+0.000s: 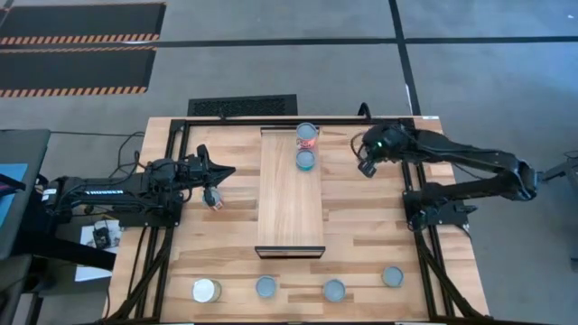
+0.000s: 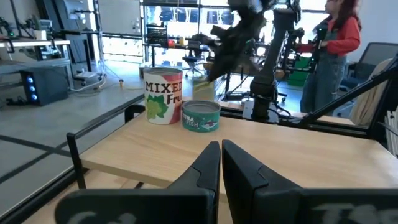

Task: Pick and place cans onto a shelf
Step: Put the big blue can on the shelf, then put the small red can on the shelf

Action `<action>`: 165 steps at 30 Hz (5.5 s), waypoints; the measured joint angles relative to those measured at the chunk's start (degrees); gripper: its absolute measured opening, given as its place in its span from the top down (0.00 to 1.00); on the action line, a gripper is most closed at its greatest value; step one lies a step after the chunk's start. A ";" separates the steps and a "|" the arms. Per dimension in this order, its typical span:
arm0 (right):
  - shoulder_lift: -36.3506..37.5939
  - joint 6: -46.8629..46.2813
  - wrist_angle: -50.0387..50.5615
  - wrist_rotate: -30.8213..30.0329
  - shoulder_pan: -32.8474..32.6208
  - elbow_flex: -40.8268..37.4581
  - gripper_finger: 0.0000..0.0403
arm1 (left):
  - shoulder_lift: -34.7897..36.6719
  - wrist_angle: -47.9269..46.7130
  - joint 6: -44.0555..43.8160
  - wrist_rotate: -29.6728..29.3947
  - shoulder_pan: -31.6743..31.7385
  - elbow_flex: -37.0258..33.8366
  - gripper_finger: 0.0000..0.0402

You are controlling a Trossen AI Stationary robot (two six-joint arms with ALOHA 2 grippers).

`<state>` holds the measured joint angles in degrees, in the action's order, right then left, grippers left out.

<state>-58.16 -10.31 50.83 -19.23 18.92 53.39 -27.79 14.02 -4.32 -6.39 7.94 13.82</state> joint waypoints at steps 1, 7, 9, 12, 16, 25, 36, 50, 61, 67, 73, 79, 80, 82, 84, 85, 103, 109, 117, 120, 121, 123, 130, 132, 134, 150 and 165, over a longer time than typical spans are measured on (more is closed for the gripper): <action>0.34 -1.09 2.06 0.05 -2.87 1.61 0.98 | 0.00 0.00 -0.02 0.01 0.00 0.00 0.98; 0.10 -5.33 4.80 -1.44 -21.15 10.21 0.98 | 0.00 0.00 -0.02 0.00 0.00 0.00 0.98; -1.18 -4.69 0.94 -3.59 -27.01 12.10 0.98 | 0.00 0.00 -0.02 0.00 0.00 0.00 0.98; -4.09 -0.64 -5.68 -6.01 -33.30 14.10 0.98 | 0.00 -0.01 -0.02 0.00 0.00 0.00 0.98; -10.22 6.89 -12.69 -6.19 -37.13 16.35 0.98 | 0.00 -0.02 -0.02 0.00 0.00 0.00 0.98; -23.21 15.23 -10.66 -3.38 -33.43 25.88 0.98 | -0.02 -0.30 -0.02 0.00 0.00 0.00 0.98; -26.75 15.33 -7.48 5.25 -24.91 29.91 0.97 | -0.01 -0.36 0.00 0.00 0.00 0.00 0.98; -26.75 14.87 -7.18 7.64 -22.03 29.92 0.94 | -0.02 -0.59 0.01 0.00 0.01 0.00 0.98; -29.05 15.20 -8.61 8.90 -21.63 30.03 0.94 | -0.01 -0.55 0.02 0.02 0.00 0.00 0.98; -29.43 15.33 -8.60 9.06 -21.38 30.05 0.93 | 0.00 -0.61 0.04 0.00 0.02 0.00 0.98; -29.50 15.31 -8.90 8.82 -21.40 30.01 0.88 | -0.02 -0.61 0.15 0.00 0.00 0.00 0.98; -29.48 15.32 -9.74 8.64 -21.40 29.92 0.77 | -0.02 -0.61 0.17 0.00 0.00 0.00 0.98; -29.17 15.31 -9.79 8.64 -21.40 29.82 0.75 | -0.02 -0.61 0.17 0.00 0.00 0.00 0.98; -28.84 15.31 -9.99 8.60 -21.40 29.78 0.71 | -0.02 -0.61 0.17 0.00 0.00 0.00 0.98; -28.42 15.31 -10.48 8.60 -21.46 29.78 0.66 | -0.02 -0.61 0.17 0.00 0.00 0.00 0.98; -27.96 15.31 -9.98 8.60 -21.47 29.70 0.64 | 0.00 -0.61 0.17 0.00 0.00 0.00 0.98; -18.86 17.23 -2.22 3.72 -28.09 29.76 0.75 | -0.02 -1.14 0.98 0.04 0.00 0.00 0.98; -12.99 17.45 -6.68 2.96 -31.31 20.60 0.96 | -0.02 -1.36 2.14 3.09 -0.07 0.00 0.98; -2.52 17.82 -31.64 5.63 -31.42 -3.66 0.96 | -0.43 -1.63 3.22 4.60 -0.09 0.00 0.98; 0.60 18.35 -40.65 5.87 -30.72 -11.37 0.98 | -1.08 -1.54 4.01 4.82 -0.16 0.03 0.98; 1.72 18.36 -43.11 5.77 -30.65 -13.66 0.99 | -1.27 -1.68 4.11 5.13 -0.22 0.04 0.98; 3.70 18.41 -48.15 5.84 -30.28 -17.59 0.98 | -1.76 -1.64 4.42 5.66 -0.50 0.04 0.98; 9.82 18.78 -58.89 5.89 -29.54 -27.69 0.97 | -2.22 -1.56 8.22 6.14 -3.53 0.04 0.98; 10.77 18.78 -61.19 5.93 -29.00 -29.76 0.98 | -2.23 -1.69 8.86 6.14 -4.79 0.04 0.98; 11.64 18.75 -63.82 5.91 -28.37 -31.86 0.99 | -2.23 -1.68 9.64 6.23 -6.27 0.04 0.98; 12.13 17.96 -65.27 6.02 -24.36 -34.85 0.97 | -3.97 -34.40 -6.29 -6.14 -13.55 14.82 0.98; 12.05 18.28 -64.25 13.11 -15.45 -34.89 0.97 | -20.70 -59.33 -28.01 -8.61 -13.74 23.37 0.87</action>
<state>-46.11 7.97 -13.42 -6.12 3.47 18.50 -48.49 -45.31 -32.32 -15.01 -5.79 37.19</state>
